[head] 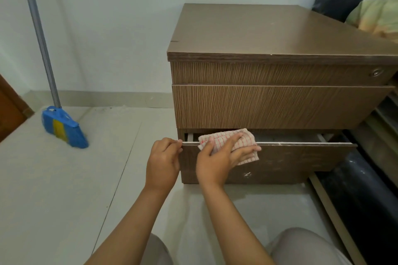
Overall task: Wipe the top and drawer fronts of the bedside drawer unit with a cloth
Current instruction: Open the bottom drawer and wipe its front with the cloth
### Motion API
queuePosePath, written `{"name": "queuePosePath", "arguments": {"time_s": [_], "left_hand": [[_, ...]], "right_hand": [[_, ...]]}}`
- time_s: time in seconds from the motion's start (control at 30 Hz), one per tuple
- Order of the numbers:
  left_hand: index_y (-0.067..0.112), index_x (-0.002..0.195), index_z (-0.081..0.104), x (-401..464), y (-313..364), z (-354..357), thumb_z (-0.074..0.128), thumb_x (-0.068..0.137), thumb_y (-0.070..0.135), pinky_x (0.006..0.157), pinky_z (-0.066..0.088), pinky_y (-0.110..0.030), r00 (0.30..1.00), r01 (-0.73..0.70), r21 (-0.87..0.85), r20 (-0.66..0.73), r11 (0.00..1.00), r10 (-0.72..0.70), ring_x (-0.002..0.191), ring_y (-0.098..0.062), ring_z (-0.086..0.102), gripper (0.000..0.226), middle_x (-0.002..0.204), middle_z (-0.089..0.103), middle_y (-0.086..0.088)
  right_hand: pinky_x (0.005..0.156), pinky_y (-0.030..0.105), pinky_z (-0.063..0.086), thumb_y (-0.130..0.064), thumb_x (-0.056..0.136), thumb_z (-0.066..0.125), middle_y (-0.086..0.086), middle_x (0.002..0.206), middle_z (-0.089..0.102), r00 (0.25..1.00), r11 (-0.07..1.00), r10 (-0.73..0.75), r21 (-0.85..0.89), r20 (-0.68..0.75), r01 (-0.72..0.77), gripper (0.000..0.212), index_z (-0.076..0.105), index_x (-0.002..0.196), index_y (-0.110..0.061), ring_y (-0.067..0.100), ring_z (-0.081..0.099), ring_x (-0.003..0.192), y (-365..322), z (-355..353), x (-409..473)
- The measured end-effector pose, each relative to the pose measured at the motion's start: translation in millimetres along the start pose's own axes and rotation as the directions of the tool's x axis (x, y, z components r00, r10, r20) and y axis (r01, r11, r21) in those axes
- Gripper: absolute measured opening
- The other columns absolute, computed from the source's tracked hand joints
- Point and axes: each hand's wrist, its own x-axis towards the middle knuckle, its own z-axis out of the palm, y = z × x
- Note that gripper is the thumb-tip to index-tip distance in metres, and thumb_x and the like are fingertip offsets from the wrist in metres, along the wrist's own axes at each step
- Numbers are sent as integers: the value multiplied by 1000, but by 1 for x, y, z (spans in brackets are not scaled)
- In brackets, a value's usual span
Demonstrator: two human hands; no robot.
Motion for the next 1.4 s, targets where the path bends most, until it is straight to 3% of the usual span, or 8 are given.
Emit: {"name": "queuePosePath", "arguments": {"time_s": [0.2, 0.8, 1.2, 1.4], "left_hand": [[-2, 91, 71, 1, 5, -4, 71, 75, -7, 66, 42, -21, 1000, 0, 23, 24, 1000, 0, 74, -24, 56, 17, 79, 63, -10], [-4, 93, 71, 1, 10, -5, 72, 73, -10, 64, 43, -26, 998, 42, 30, 46, 999, -44, 74, -28, 56, 21, 81, 64, -13], [-5, 91, 70, 0, 10, -4, 70, 73, -12, 64, 44, -29, 999, 24, 31, 28, 999, -24, 73, -30, 57, 19, 80, 64, -14], [-5, 92, 70, 0, 8, -2, 70, 74, -12, 65, 43, -27, 1000, 8, 34, 25, 999, -9, 74, -29, 56, 19, 81, 64, -14]], "right_hand": [[114, 58, 8, -38, 90, 47, 21, 147, -35, 998, 997, 32, -70, -53, -36, 73, 12, 150, -16, 38, -28, 137, 14, -36, 36], [115, 52, 15, -37, 93, 50, 16, 150, -32, 984, 973, 127, -177, -129, -148, 61, 24, 147, -26, 39, -25, 138, 45, -131, 120], [112, 48, 20, -35, 96, 44, 14, 155, -21, 970, 976, 146, -133, -192, -173, 57, 20, 148, -28, 36, -9, 143, 58, -170, 152], [110, 48, 24, -29, 100, 37, 17, 154, -22, 972, 988, 110, -87, -208, -131, 61, 3, 149, -28, 40, 2, 143, 57, -171, 149]]}}
